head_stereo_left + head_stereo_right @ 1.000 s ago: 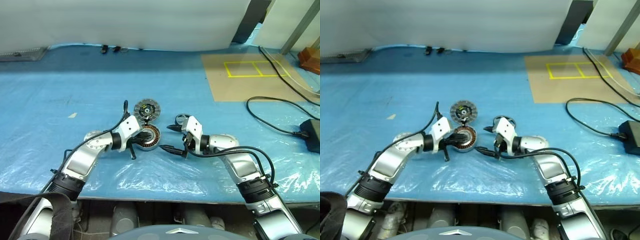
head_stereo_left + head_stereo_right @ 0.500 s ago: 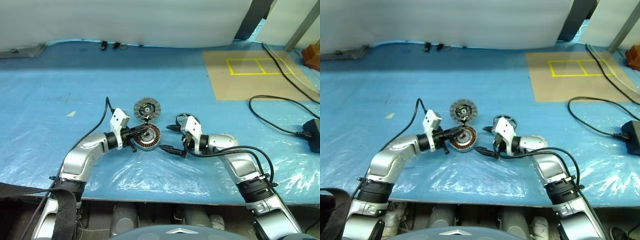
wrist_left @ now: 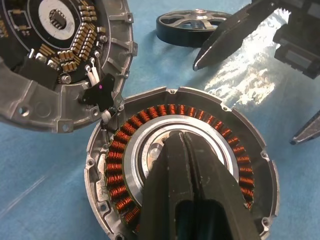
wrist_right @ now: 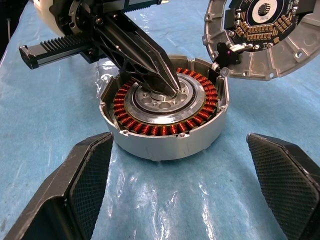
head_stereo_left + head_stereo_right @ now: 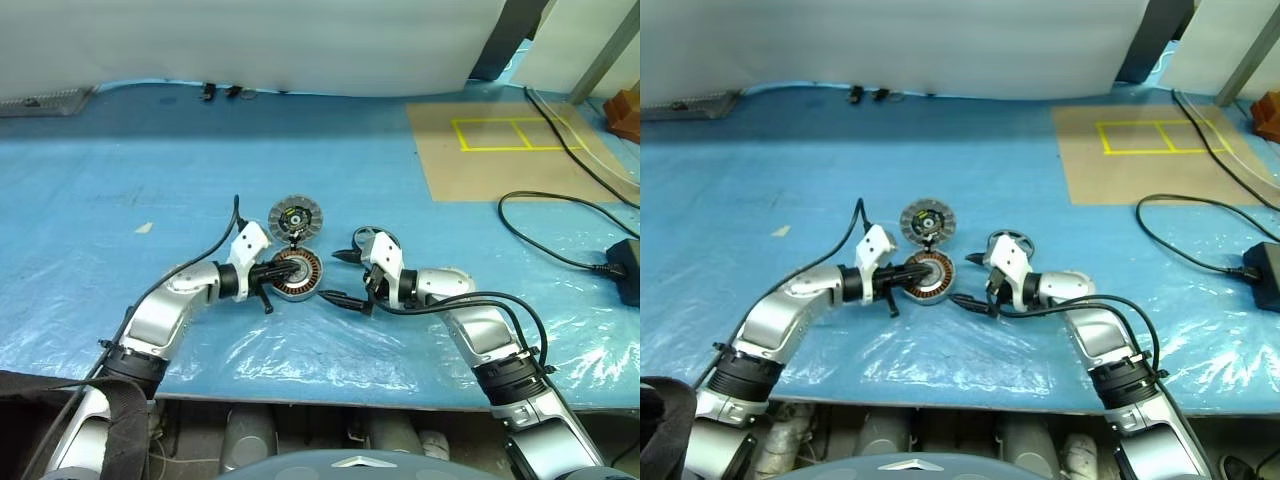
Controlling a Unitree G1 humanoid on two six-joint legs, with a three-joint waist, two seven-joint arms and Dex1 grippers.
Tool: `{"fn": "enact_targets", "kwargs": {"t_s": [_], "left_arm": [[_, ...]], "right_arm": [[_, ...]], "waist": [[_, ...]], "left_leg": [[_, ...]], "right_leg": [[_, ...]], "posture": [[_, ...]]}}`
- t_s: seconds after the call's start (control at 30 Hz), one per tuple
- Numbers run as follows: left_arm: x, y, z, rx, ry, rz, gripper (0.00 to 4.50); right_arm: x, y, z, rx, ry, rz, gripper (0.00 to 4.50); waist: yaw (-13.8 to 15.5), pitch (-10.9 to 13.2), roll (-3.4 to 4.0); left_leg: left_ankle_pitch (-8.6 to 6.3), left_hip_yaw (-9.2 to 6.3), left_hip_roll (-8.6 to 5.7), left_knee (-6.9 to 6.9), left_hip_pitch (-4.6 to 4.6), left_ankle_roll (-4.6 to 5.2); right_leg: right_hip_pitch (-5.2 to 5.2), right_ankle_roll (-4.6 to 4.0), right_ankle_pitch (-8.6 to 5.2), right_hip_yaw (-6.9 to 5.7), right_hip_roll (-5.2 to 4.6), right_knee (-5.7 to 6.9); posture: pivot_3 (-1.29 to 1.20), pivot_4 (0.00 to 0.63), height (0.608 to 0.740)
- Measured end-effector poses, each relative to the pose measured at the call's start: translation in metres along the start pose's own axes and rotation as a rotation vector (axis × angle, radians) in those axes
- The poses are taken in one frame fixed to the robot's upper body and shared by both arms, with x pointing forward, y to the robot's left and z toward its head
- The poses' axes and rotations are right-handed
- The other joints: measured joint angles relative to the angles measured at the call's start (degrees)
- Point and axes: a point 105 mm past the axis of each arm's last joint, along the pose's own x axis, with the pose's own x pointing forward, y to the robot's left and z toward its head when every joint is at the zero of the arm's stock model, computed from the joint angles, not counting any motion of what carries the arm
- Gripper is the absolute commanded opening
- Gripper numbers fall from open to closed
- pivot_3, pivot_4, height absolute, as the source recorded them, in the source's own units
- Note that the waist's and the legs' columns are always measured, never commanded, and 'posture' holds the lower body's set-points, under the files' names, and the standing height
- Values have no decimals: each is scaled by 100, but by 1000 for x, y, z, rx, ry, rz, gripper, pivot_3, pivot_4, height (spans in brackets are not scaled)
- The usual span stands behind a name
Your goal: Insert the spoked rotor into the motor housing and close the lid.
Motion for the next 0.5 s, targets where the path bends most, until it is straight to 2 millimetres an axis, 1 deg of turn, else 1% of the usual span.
{"fn": "enact_targets", "kwargs": {"t_s": [0.07,0.2,0.37,0.47,0.5], "left_arm": [[0,3,2,31,23,-23,669],[0,10,12,78,39,-43,1954],[-1,13,30,126,29,-100,1954],[-3,20,29,123,54,-109,1326],[-4,21,28,117,61,-114,988]], "right_arm": [[2,1,1,-2,-2,6,4500],[3,2,2,-4,-4,11,4500],[4,2,2,-3,-5,11,4500],[4,2,2,-3,-6,11,4500],[4,2,2,-3,-6,11,4500]], "waist": [[-2,0,0],[-2,0,0],[-9,0,0],[-17,0,0],[-17,0,0]], "left_leg": [[2,0,0,0,0,-3],[10,0,0,-1,-1,-16],[11,0,-1,-2,-3,-18],[11,0,-1,-1,-4,-19],[11,0,-2,-1,-3,-19]], "right_leg": [[-1,-1,0,0,0,0],[-1,-1,1,0,0,0],[-2,-2,1,0,0,2],[-1,-2,1,1,1,4],[-1,-2,1,1,1,4]], "posture": [[0,150,740],[0,150,740],[0,150,740],[0,150,740],[0,150,740]]}}
